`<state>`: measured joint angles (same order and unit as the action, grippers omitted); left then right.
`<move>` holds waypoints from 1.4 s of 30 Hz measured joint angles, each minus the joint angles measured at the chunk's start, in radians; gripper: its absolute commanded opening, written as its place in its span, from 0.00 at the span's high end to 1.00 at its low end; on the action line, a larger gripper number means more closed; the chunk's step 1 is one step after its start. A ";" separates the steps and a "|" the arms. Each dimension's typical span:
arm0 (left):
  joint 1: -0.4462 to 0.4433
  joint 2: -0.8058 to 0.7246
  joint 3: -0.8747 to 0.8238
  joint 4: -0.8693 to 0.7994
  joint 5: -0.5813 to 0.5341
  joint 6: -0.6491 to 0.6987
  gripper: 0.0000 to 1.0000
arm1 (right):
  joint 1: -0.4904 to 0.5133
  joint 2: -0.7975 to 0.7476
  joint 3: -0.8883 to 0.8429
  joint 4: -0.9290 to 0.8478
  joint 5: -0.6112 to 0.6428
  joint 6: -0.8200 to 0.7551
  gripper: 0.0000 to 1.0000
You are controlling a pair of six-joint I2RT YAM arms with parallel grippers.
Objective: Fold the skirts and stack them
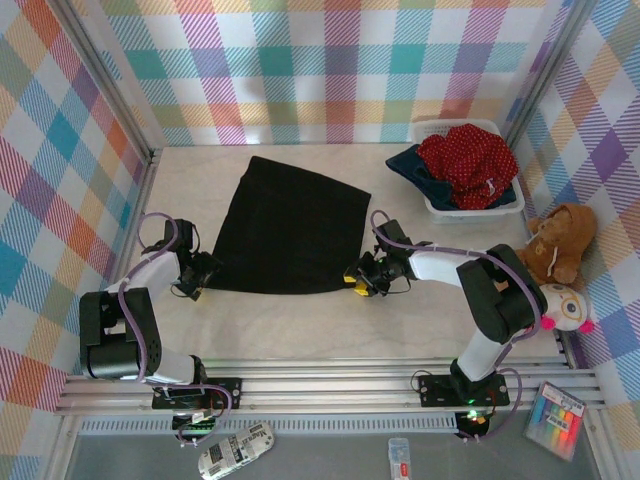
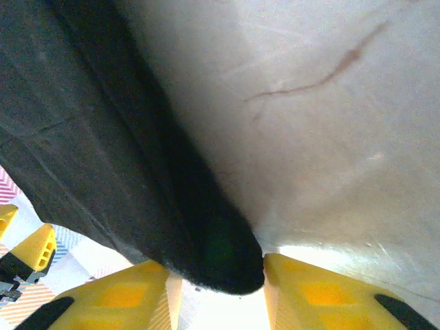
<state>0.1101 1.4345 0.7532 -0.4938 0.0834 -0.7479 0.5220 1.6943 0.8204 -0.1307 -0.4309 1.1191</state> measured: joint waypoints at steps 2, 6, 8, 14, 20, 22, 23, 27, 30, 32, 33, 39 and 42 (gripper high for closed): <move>0.000 0.005 0.000 0.000 0.003 0.003 0.32 | 0.003 0.000 0.002 0.010 0.000 0.001 0.73; 0.000 0.019 0.000 0.000 0.005 0.005 0.34 | 0.006 0.000 0.003 0.019 0.002 0.006 0.90; 0.000 0.019 0.000 0.001 0.006 0.005 0.36 | 0.006 0.000 0.003 0.020 0.004 0.009 0.93; 0.000 0.037 -0.008 0.039 0.040 0.005 0.53 | 0.006 0.000 0.003 0.021 0.008 0.022 1.00; 0.008 0.055 -0.014 0.039 0.054 -0.001 0.74 | 0.008 0.000 0.003 0.022 0.008 0.022 1.00; 0.014 0.056 -0.014 0.024 0.050 -0.005 0.84 | 0.008 0.000 0.003 0.022 0.011 0.022 1.00; 0.017 0.056 -0.014 0.016 0.045 -0.005 0.91 | 0.008 0.000 0.003 0.022 0.012 0.022 1.00; 0.017 0.029 -0.032 0.021 0.033 -0.014 1.00 | 0.008 -0.001 0.003 0.021 0.025 0.022 1.00; 0.015 -0.009 -0.067 0.029 0.032 -0.023 1.00 | 0.008 -0.012 0.000 0.018 0.040 0.022 1.00; 0.011 -0.052 -0.096 0.023 0.029 -0.027 1.00 | 0.008 -0.041 -0.014 0.016 0.049 0.022 1.00; 0.005 -0.084 -0.112 0.015 0.027 -0.032 1.00 | 0.008 -0.063 -0.025 0.014 0.053 0.022 1.00; -0.051 -0.328 -0.128 -0.106 -0.027 -0.075 1.00 | 0.008 -0.196 -0.068 -0.034 0.074 0.001 1.00; -0.064 -0.416 -0.069 -0.184 -0.059 -0.084 1.00 | 0.003 -0.277 -0.073 -0.061 0.092 -0.008 1.00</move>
<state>0.0456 1.0183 0.6838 -0.6781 0.0246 -0.8314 0.5247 1.4178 0.7471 -0.1913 -0.3389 1.1107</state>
